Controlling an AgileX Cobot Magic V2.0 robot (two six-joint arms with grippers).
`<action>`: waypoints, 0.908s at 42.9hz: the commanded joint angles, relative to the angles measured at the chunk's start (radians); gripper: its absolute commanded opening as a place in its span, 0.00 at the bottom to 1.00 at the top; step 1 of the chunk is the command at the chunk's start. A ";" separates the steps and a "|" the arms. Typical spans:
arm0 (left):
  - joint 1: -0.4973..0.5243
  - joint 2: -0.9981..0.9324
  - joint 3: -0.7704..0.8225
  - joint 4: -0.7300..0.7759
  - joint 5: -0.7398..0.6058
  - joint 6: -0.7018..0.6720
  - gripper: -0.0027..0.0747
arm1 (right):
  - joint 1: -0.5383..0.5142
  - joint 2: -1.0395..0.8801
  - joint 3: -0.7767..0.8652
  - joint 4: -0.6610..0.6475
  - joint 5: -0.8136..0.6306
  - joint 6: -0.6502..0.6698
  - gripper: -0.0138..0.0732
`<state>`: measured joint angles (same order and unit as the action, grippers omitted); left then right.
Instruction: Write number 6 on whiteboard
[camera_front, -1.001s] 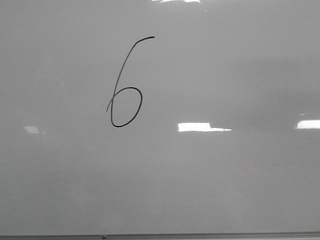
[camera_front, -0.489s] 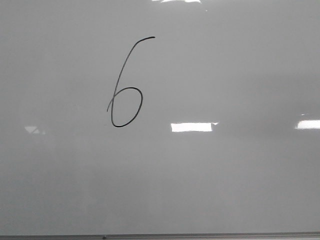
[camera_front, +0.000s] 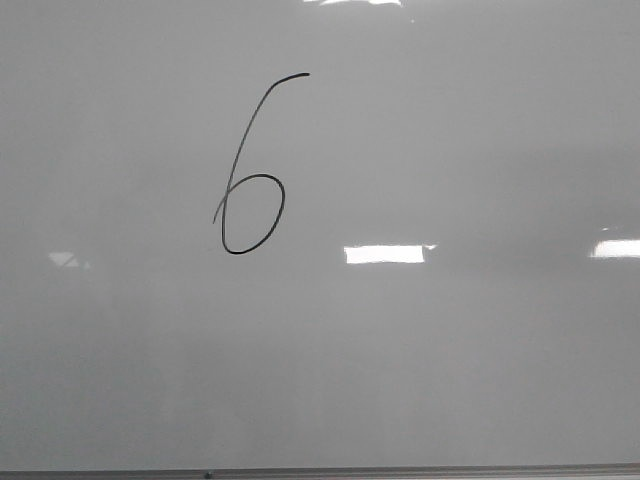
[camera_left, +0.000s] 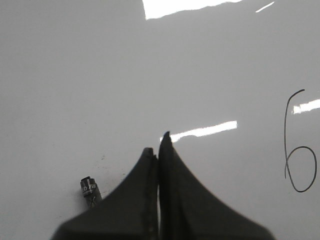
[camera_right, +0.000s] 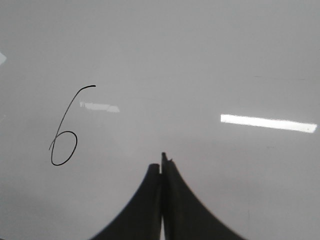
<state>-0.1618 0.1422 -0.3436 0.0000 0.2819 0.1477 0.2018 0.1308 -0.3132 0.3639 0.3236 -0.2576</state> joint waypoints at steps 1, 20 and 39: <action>-0.005 0.010 -0.026 -0.010 -0.076 -0.002 0.01 | -0.008 0.009 -0.025 0.012 -0.083 0.001 0.09; 0.120 -0.166 0.225 0.000 -0.117 -0.093 0.01 | -0.007 0.009 -0.025 0.012 -0.082 0.001 0.09; 0.157 -0.161 0.355 -0.011 -0.202 -0.093 0.01 | -0.007 0.009 -0.025 0.012 -0.080 0.001 0.09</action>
<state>-0.0045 -0.0066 0.0070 0.0000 0.1606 0.0649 0.2018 0.1308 -0.3115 0.3661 0.3233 -0.2555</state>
